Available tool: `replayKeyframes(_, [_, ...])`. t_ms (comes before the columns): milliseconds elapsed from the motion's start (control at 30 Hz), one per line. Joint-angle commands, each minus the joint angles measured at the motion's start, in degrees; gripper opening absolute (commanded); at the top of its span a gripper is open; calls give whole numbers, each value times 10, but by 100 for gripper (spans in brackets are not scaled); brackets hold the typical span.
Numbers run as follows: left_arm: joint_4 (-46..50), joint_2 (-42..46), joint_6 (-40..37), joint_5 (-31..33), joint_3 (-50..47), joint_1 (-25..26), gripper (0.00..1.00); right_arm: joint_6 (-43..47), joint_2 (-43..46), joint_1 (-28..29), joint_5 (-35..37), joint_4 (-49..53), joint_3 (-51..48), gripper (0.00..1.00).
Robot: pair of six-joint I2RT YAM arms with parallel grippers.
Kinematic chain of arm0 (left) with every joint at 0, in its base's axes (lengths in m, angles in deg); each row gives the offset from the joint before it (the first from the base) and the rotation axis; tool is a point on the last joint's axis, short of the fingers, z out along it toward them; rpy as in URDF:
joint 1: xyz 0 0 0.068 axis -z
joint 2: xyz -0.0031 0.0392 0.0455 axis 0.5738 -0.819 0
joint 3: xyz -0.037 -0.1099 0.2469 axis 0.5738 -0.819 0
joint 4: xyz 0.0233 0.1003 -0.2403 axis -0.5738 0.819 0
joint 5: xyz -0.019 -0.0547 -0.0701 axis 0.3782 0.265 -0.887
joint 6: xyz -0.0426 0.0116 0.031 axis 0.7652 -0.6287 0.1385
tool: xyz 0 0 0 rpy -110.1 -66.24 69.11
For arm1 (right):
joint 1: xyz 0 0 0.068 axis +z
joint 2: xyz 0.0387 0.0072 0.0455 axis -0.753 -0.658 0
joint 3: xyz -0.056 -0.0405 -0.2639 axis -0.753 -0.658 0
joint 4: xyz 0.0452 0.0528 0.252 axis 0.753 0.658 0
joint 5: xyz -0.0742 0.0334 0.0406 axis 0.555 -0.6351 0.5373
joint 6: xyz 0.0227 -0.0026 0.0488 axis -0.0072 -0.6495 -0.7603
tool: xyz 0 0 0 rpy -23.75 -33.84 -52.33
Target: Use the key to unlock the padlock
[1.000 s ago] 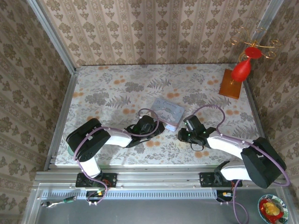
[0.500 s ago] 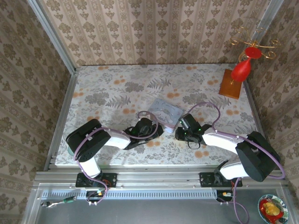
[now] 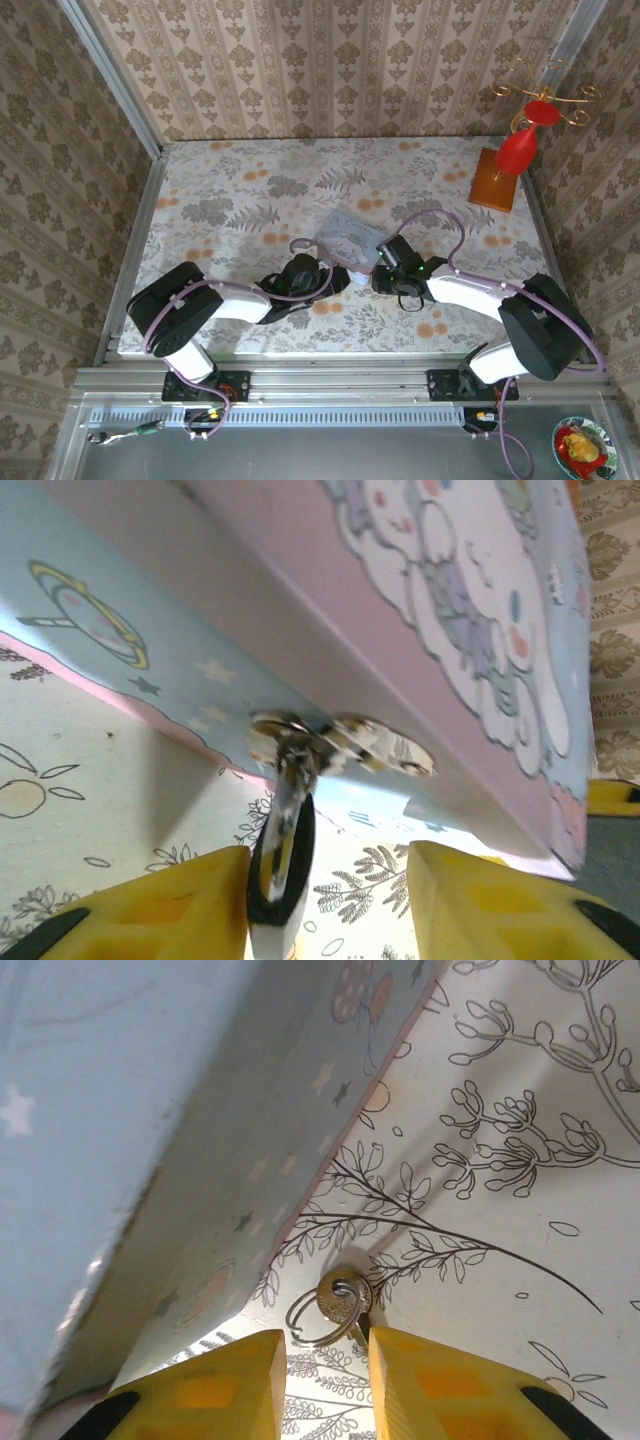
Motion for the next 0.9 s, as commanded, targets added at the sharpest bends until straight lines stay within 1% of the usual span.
replayKeyframes(0, [20,37,-23,13,-18,-5,50,14,-19,1,13,9,18,30])
replayKeyframes(133, [42,70,-36,21,-35,-9,53,14,-28,0,15,8,23,31])
replayKeyframes(367, [82,125,-64,37,-55,-11,62,17,-46,0,16,6,31,34])
replayKeyframes(567, [103,162,-88,41,-64,-11,64,25,-54,-2,32,17,45,35])
replayKeyframes(733, [114,179,-100,41,-67,-12,66,31,-74,-4,34,17,59,33])
replayKeyframes(867, [122,187,-104,42,-69,-12,67,35,-82,-3,38,21,67,27])
